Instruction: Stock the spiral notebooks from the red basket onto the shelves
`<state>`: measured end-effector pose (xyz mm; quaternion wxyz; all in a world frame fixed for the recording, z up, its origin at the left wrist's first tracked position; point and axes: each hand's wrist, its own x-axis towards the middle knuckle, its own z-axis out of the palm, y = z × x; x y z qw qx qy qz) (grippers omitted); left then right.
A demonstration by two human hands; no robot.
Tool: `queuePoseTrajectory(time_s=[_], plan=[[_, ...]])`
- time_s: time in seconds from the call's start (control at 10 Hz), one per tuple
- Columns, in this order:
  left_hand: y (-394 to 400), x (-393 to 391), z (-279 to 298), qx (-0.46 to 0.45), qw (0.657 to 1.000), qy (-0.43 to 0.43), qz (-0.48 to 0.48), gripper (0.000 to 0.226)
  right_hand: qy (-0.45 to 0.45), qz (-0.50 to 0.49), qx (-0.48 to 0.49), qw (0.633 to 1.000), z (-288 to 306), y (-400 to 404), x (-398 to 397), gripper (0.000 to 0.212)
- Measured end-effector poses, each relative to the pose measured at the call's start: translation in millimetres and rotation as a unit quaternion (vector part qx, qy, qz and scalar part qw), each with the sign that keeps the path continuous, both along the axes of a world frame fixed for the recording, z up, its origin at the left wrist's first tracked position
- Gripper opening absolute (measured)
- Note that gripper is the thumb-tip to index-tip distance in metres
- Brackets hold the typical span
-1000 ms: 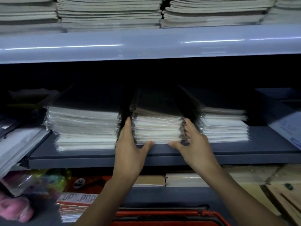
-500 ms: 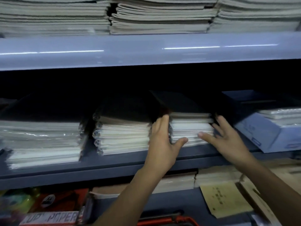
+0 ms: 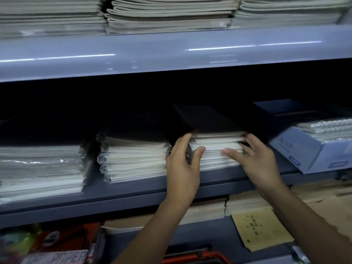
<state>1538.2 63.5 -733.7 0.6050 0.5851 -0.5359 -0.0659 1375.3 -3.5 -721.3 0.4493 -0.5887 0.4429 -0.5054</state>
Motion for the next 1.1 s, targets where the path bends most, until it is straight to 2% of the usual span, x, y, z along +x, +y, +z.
queuePoseTrajectory(time_s=[0.2, 0.3, 0.4, 0.6, 0.7, 0.9, 1.0, 1.1], plan=[[-1.2, 3.8, -0.8, -0.002, 0.998, 0.060, 0.008, 0.037, -0.009, -0.055, -0.019, 0.998, -1.8, 4.6, 14.4, 0.090], [0.9, 3.6, -1.3, 0.002, 0.999, 0.032, 0.017, 0.041, 0.006, -0.053, -0.028, 0.998, -3.5, 7.5, 17.1, 0.093], [4.9, 0.7, -1.8, -0.008, 0.999, 0.027, 0.032, 0.038, -0.013, -0.041, 0.002, 0.999, -2.9, 5.5, 14.6, 0.108], [4.0, -4.1, -3.9, -0.029, 0.997, 0.018, 0.068, 0.023, -0.019, -0.057, 0.001, 0.998, -5.4, 5.0, 19.2, 0.092], [3.7, -3.9, -5.9, -0.022, 0.997, 0.021, 0.075, 0.030, -0.016, -0.060, -0.005, 0.998, -6.5, 6.6, 18.8, 0.087], [10.8, -6.6, -5.4, -0.005, 0.996, 0.055, 0.070, 0.047, 0.006, -0.048, -0.008, 0.999, -5.8, 14.3, 13.7, 0.093], [18.7, -4.8, -4.7, -0.011, 0.995, 0.088, 0.049, 0.052, 0.022, -0.097, -0.034, 0.994, -4.3, 33.2, 12.4, 0.086], [36.5, -4.4, -1.6, -0.031, 0.991, 0.121, 0.035, 0.053, -0.004, -0.094, -0.071, 0.993, 0.5, 56.9, 15.7, 0.073]])
